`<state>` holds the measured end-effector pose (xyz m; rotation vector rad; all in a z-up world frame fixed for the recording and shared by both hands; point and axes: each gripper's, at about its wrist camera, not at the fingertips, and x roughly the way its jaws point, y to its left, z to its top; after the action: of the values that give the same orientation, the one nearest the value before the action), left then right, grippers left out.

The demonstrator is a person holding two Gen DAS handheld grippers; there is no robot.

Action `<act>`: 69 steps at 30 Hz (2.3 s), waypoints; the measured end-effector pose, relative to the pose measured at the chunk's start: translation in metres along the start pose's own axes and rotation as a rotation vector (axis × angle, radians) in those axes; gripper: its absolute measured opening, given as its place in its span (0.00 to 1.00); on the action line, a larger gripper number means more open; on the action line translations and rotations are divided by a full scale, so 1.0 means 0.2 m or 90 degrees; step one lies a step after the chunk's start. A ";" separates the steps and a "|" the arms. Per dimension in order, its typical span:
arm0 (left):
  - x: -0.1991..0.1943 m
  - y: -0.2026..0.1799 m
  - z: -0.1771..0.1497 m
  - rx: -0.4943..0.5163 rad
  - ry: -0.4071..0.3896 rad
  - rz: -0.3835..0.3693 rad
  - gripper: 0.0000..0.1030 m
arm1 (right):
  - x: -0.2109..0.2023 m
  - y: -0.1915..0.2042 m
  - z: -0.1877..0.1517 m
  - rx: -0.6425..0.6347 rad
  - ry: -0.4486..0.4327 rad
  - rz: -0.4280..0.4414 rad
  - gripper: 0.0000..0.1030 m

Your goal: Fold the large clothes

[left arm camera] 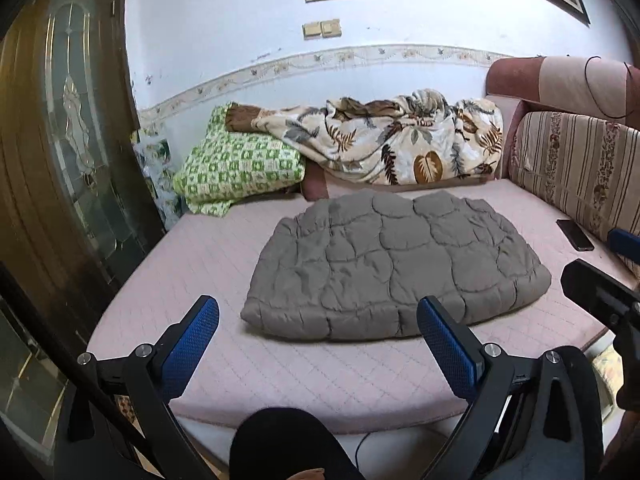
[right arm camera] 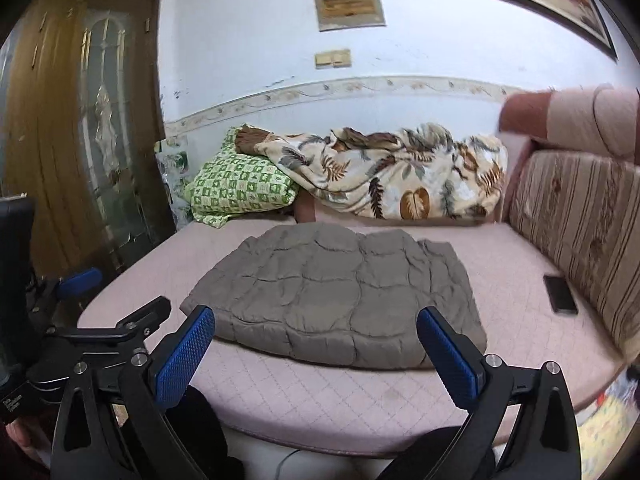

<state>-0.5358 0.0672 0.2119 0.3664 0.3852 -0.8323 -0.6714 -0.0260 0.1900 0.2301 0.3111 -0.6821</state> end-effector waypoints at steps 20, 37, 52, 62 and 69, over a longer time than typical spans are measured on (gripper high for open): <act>0.39 0.02 -0.08 -0.002 0.126 -0.012 0.96 | 0.32 -0.06 -0.04 0.032 0.087 0.014 0.99; 0.43 0.04 -0.11 -0.010 0.141 -0.017 0.96 | 0.34 -0.02 -0.07 0.024 0.103 0.015 0.99; 0.44 0.03 -0.14 -0.010 0.143 -0.019 0.96 | 0.34 -0.01 -0.09 0.020 0.112 0.015 0.99; 0.44 0.03 -0.14 -0.010 0.141 -0.017 0.96 | 0.34 -0.01 -0.11 0.019 0.116 0.016 0.99; 0.44 0.03 -0.14 -0.009 0.141 -0.017 0.96 | 0.34 -0.01 -0.11 0.019 0.116 0.017 0.99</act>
<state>-0.4822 0.0283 0.1489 0.4423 0.6027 -0.8174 -0.6262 -0.0601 0.1455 0.3252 0.4714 -0.6414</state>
